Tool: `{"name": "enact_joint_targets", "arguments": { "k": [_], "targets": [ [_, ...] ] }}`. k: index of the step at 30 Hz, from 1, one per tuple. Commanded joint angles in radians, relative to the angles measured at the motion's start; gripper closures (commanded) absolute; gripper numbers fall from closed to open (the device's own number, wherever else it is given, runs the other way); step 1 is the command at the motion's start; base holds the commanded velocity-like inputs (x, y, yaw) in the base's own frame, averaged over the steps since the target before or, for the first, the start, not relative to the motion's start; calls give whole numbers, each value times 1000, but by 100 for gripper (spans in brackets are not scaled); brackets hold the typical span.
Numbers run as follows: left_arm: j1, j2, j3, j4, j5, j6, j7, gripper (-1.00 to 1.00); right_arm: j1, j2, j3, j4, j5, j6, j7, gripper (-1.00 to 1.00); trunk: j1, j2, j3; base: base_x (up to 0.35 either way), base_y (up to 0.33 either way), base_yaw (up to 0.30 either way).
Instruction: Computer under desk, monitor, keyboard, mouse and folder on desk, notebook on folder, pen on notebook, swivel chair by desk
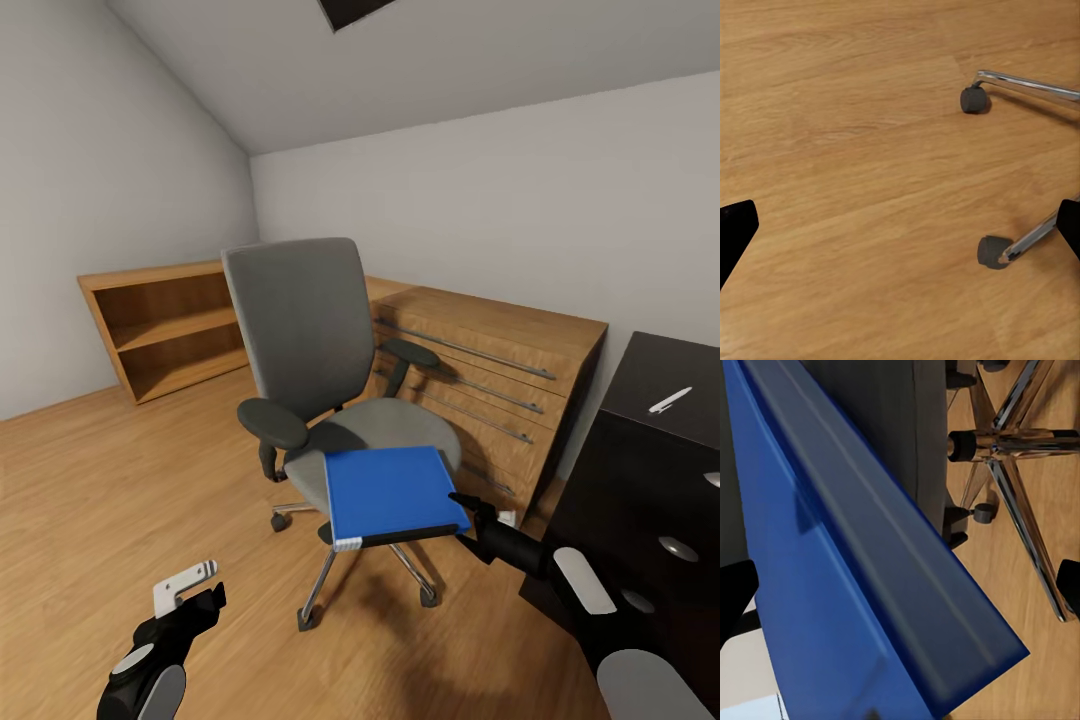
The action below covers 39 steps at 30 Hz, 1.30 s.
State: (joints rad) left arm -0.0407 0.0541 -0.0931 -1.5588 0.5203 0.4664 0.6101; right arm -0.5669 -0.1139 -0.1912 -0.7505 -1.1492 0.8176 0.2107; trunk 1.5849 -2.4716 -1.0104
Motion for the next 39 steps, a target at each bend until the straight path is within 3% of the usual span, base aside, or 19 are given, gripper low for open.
{"name": "enact_joint_targets", "arguments": {
  "k": [1, 18, 39],
  "targets": [
    [-1, 1, -2, -1, 8, 1, 10, -100, -1, 0, -3, 1, 6, 6, 6, -100, 0, 0, -1, 0, 0, 0],
    [-1, 1, -2, -1, 9, 1, 10, -100, -1, 0, 32, 0, 5, 9, 3, -100, 0, 0, -1, 0, 0, 0],
    [-1, 1, -2, -1, 9, 1, 10, -100, -1, 0, 35, 0, 5, 9, 4, -100, 0, 0, -1, 0, 0, 0]
  ]
}}
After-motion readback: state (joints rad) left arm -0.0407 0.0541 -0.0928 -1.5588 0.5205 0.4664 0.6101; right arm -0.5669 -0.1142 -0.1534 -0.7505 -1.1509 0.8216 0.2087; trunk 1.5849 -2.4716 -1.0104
